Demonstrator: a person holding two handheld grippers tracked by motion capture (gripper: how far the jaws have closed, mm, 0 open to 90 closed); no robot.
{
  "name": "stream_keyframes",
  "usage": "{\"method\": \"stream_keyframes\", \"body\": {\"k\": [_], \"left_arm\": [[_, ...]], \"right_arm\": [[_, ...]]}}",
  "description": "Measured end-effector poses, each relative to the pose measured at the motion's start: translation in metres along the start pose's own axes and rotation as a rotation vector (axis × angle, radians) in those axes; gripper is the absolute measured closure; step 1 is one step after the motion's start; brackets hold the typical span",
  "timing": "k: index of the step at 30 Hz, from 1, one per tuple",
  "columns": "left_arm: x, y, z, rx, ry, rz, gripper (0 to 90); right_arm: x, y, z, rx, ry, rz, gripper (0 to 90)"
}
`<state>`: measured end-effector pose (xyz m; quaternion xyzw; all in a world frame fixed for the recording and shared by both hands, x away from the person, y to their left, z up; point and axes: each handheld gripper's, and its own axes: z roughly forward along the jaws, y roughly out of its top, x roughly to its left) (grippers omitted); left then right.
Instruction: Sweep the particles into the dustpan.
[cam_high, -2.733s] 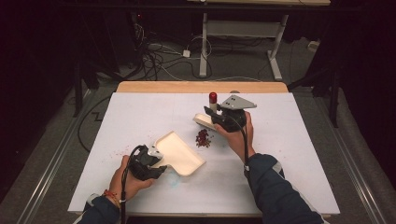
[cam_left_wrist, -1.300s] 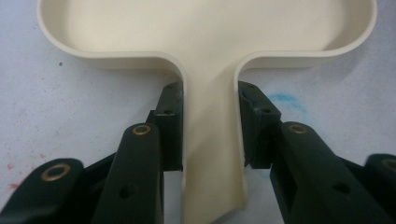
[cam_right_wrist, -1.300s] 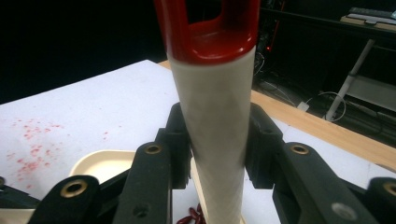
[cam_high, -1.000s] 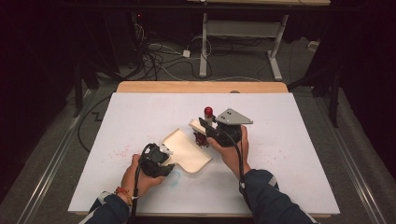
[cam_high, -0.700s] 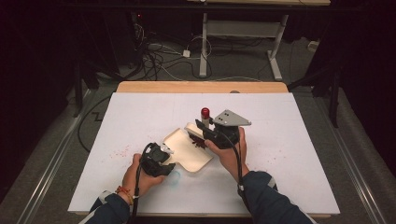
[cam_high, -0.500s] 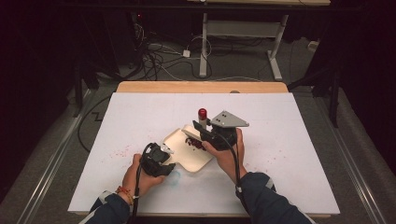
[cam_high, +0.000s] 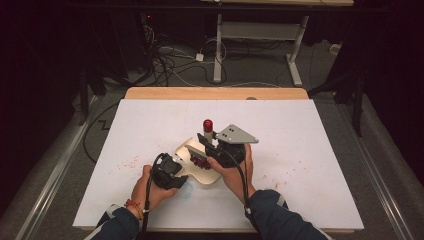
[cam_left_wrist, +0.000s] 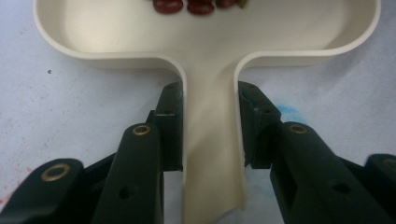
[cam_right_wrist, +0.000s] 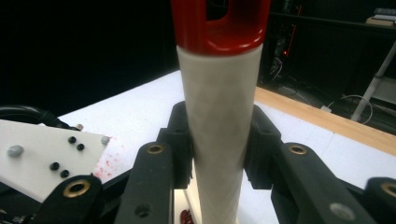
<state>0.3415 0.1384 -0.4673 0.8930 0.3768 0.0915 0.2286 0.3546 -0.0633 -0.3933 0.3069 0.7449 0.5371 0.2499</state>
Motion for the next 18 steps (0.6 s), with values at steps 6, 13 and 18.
{"method": "stream_keyframes", "body": {"k": [6, 13, 18], "left_arm": [[0.0004, -0.0005, -0.0001, -0.001, -0.002, 0.005, 64.0], [0.0010, -0.0008, 0.0001, -0.011, 0.000, -0.004, 64.0], [0.0020, -0.0020, 0.0004, -0.006, -0.009, -0.007, 64.1]], "right_arm": [[0.0023, -0.0010, -0.0014, -0.012, 0.001, 0.013, 68.8], [0.0019, -0.0013, -0.0052, -0.019, 0.000, 0.010, 69.2], [-0.0031, 0.0005, -0.0083, -0.039, -0.022, 0.005, 69.3]]}}
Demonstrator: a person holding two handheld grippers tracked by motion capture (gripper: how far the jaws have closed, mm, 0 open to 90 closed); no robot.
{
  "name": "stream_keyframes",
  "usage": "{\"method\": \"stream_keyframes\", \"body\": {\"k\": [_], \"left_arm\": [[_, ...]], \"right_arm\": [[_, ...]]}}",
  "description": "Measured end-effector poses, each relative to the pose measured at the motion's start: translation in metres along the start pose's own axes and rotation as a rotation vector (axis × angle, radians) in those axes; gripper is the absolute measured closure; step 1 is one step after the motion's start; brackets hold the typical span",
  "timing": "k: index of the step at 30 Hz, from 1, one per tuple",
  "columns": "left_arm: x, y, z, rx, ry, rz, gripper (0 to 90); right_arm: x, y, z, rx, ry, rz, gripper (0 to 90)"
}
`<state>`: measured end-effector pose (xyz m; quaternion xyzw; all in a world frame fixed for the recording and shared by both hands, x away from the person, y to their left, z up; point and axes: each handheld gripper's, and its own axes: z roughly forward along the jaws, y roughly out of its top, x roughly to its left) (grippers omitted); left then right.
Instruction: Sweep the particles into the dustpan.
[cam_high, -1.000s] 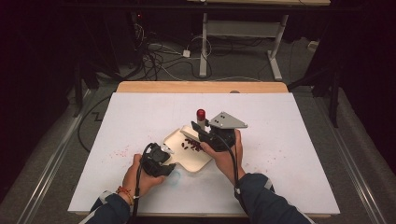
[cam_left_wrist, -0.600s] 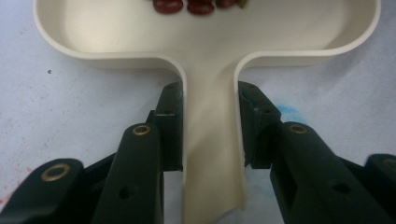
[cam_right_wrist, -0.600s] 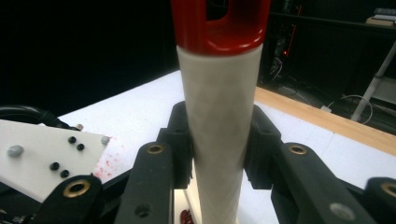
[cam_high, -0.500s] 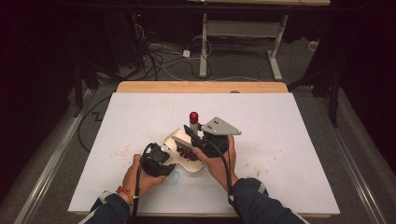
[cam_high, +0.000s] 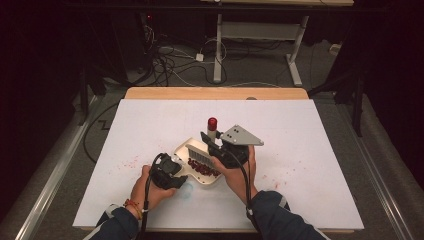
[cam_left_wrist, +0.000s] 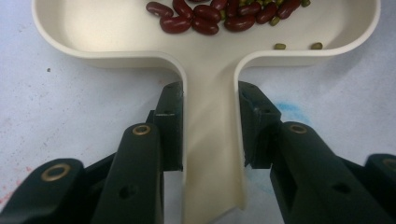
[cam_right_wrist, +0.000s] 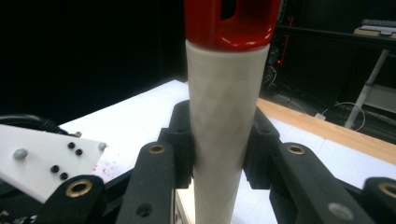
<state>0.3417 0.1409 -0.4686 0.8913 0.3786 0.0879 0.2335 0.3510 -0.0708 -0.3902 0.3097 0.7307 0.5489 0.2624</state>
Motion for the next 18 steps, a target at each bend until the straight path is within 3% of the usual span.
{"method": "stream_keyframes", "body": {"k": [10, 18], "left_arm": [[0.001, -0.001, 0.000, 0.007, -0.001, 0.008, 64.1], [0.002, -0.003, 0.000, 0.014, 0.001, 0.019, 64.1]], "right_arm": [[-0.023, 0.016, -0.010, -0.059, -0.032, -0.007, 69.4], [-0.043, 0.025, -0.016, -0.070, -0.073, 0.003, 69.3]]}}
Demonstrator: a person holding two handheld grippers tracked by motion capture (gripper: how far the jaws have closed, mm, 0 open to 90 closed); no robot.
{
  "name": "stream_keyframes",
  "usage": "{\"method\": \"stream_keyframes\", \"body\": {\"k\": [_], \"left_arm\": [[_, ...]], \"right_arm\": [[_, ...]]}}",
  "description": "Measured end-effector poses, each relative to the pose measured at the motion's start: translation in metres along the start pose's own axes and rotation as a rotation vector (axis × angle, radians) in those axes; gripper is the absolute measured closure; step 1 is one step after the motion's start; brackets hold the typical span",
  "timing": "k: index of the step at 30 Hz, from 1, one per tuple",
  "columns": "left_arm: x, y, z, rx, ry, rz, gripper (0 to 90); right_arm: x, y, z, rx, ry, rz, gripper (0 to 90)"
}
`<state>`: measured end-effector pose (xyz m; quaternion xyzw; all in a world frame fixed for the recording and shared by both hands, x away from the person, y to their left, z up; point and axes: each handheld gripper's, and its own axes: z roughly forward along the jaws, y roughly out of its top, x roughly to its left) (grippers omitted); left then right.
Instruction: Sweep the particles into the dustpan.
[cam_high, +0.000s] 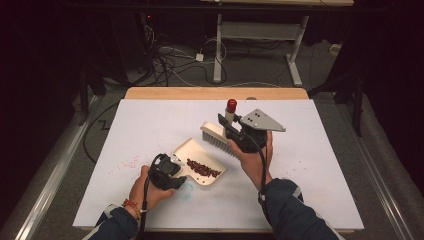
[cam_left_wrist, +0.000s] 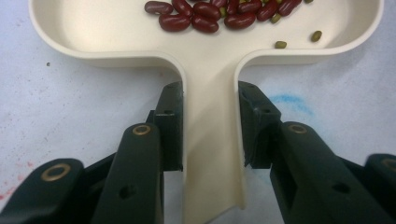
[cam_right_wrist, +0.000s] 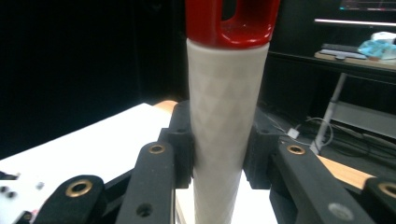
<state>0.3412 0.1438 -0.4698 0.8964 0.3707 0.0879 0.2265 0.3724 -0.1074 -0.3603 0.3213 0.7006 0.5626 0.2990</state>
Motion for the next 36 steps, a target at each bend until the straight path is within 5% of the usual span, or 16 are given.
{"method": "stream_keyframes", "body": {"k": [17, 23, 31, 36], "left_arm": [[-0.002, -0.005, -0.004, 0.007, 0.001, 0.009, 64.0], [-0.004, -0.005, -0.003, 0.008, 0.003, -0.007, 64.1], [-0.009, -0.005, -0.002, 0.001, 0.006, -0.053, 64.0], [-0.010, -0.004, -0.004, 0.002, 0.006, -0.065, 64.0]], "right_arm": [[-0.030, -0.017, 0.000, 0.062, -0.056, -0.006, 69.3], [-0.016, -0.026, 0.005, 0.082, -0.007, 0.009, 69.4], [0.020, -0.028, 0.012, 0.086, 0.046, -0.042, 69.3], [0.031, -0.027, 0.014, 0.088, 0.071, -0.035, 69.3]]}}
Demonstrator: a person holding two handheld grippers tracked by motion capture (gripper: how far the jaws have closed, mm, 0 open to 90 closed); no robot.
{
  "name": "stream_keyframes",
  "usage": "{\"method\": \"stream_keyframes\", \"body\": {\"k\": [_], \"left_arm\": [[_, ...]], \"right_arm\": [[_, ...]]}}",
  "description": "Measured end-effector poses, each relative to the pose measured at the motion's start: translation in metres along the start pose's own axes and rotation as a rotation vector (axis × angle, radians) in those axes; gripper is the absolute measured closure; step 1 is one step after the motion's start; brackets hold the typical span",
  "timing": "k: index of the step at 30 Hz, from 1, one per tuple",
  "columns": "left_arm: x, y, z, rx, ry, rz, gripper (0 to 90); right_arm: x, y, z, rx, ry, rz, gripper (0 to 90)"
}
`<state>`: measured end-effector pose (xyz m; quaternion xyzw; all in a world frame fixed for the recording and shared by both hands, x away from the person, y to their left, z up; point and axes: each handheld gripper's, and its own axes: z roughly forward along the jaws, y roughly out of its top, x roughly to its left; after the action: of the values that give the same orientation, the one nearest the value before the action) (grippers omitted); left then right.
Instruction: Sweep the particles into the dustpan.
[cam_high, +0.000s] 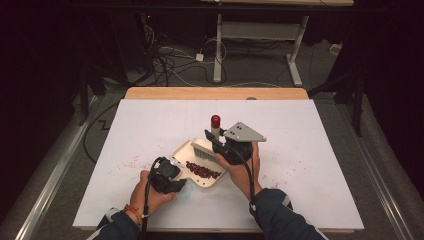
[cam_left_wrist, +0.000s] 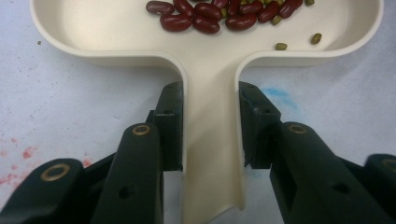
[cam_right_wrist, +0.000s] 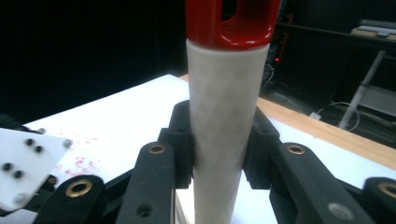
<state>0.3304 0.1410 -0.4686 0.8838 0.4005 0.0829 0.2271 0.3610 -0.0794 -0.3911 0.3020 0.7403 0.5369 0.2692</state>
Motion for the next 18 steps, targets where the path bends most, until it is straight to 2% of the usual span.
{"method": "stream_keyframes", "body": {"k": [3, 6, 18], "left_arm": [[0.000, 0.001, -0.001, -0.001, 0.003, -0.012, 64.0], [0.000, 0.002, -0.002, -0.001, 0.008, -0.015, 64.1], [0.008, 0.004, -0.002, -0.019, 0.024, -0.045, 64.1]], "right_arm": [[0.008, 0.001, 0.001, -0.001, 0.015, -0.004, 69.3], [0.020, 0.002, 0.003, 0.000, 0.053, -0.005, 69.3], [0.038, 0.004, 0.007, 0.005, 0.094, 0.009, 69.3]]}}
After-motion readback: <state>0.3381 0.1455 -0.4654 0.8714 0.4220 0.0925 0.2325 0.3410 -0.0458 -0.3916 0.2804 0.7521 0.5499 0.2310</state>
